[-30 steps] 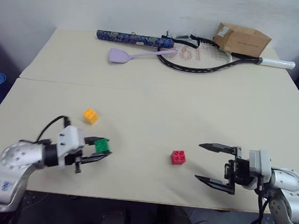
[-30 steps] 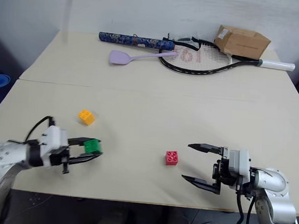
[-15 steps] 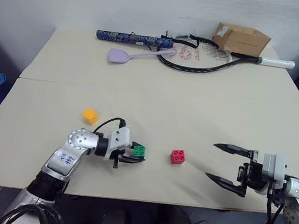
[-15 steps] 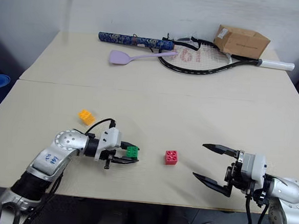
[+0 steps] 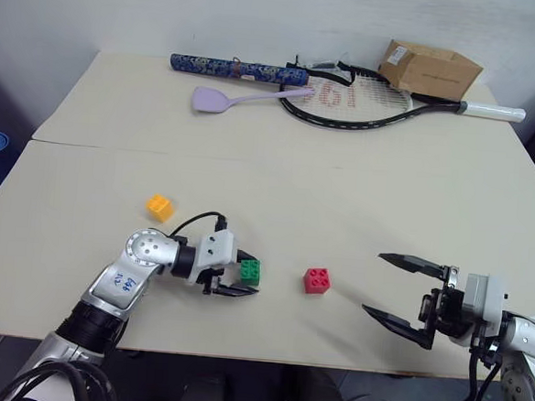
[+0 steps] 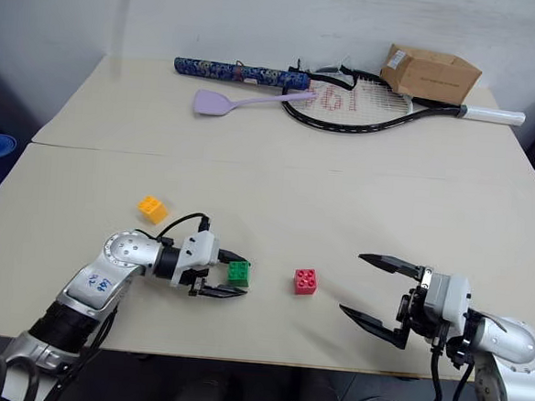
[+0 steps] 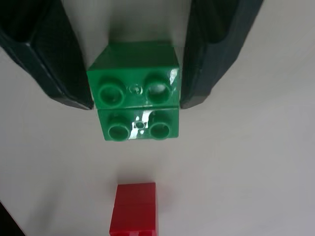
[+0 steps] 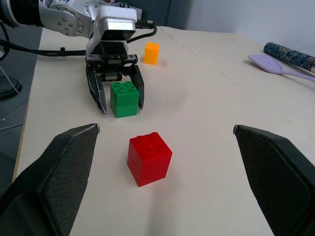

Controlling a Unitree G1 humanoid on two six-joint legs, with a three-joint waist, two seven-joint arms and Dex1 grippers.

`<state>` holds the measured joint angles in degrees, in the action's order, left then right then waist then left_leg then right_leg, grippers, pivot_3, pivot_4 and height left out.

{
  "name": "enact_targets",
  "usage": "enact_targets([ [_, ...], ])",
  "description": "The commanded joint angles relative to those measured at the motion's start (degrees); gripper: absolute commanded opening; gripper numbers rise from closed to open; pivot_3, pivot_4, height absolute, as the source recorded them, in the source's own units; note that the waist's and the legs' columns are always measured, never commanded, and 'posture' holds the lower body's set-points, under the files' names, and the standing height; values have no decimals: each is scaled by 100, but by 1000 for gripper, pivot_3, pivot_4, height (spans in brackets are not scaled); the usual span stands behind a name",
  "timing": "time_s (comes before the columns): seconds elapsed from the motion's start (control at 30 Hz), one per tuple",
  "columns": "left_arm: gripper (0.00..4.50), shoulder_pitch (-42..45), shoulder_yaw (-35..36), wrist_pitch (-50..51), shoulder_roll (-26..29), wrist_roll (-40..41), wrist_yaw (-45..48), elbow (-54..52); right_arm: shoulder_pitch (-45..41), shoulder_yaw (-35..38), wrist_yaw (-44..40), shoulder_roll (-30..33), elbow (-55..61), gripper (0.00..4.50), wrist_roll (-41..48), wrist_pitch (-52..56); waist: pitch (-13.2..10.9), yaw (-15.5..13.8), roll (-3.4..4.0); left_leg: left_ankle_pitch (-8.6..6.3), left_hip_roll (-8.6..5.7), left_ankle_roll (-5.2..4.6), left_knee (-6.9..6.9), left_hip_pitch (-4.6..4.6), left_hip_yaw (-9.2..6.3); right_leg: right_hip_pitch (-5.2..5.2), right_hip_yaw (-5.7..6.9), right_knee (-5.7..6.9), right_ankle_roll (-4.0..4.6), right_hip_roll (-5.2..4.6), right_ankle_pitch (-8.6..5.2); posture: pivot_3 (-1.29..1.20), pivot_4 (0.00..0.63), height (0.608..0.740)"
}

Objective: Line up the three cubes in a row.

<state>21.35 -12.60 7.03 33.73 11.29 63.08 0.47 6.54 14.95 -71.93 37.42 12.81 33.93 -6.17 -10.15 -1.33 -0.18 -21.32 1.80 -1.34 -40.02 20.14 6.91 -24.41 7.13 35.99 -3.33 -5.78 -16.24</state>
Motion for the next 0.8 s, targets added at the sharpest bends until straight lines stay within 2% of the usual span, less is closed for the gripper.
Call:
enact_targets([
  [0.03, 3622, -229, 581, -291, 133, 373, -15, -337, -134, -9, -65, 2, -62, 4500, 57, -80, 0, 1, 0, 0, 0, 0, 0, 0, 0, 0, 0, 0, 0, -2, 0, 0, 150, 740],
  [0.17, 3622, -1294, 1550, -544, 737, 982, 441, -857, -318, -53, -153, 48, -183, 4500, 100, -46, 0, 83, 0, -1, 4, 1, 4, 0, 1, -3, 1, -1, 0, -3, 0, 0, 150, 740],
  [0.3, 3622, -2333, 2599, -517, 1026, 1142, 54, -1304, -394, -39, -197, 51, -284, 4500, 153, 25, -1, 128, 1, -1, 9, 4, 7, -1, -4, -3, 4, -1, 4, -7, -2, 0, 150, 740],
  [0.37, 3622, -2727, 3007, -492, 1007, 1166, -153, -1482, -405, -57, -241, 52, -329, 4500, 144, 16, -1, 105, 1, -1, 2, -1, 5, 0, -11, 2, 9, -3, 4, -19, -2, 0, 150, 740],
  [0.43, 3622, -3543, 3875, -236, 704, 1429, -593, -1733, -490, -127, -216, 1, -348, 4500, 150, 54, -1, 125, 1, -4, -3, -7, 6, 1, -15, 2, 10, -5, 4, -29, -2, 0, 150, 740],
  [0.53, 4154, -4232, 4952, 60, 97, 1855, -1345, -1396, -739, -229, -95, -162, -347, 4500, 179, 59, -1, 179, 1, -10, -2, -9, 12, -1, -14, 4, 9, -11, 3, -33, -2, 0, 150, 740],
  [0.57, 4457, -4309, 5181, 98, -27, 1928, -1520, -1222, -805, -246, -61, -208, -351, 4500, 178, 53, -2, 168, -1, -10, 1, -9, 13, -3, -12, 4, 9, -11, 3, -32, -2, 0, 150, 740],
  [0.7, 4482, -4473, 5803, -86, -2, 1824, -1710, -271, -879, -284, 12, -263, -320, 4500, 217, 212, -1, 91, -3, -10, -4, -8, 12, -1, -21, 2, 22, -4, 4, -35, -3, 0, 150, 740],
  [0.8, 4482, -4410, 5884, 22, 155, 1940, -1640, -189, -947, -306, 40, -255, -321, 4500, 190, 223, 0, 26, -7, -18, -11, -19, 10, 2, -20, 2, 22, -7, 4, -45, -3, 0, 150, 740],
])
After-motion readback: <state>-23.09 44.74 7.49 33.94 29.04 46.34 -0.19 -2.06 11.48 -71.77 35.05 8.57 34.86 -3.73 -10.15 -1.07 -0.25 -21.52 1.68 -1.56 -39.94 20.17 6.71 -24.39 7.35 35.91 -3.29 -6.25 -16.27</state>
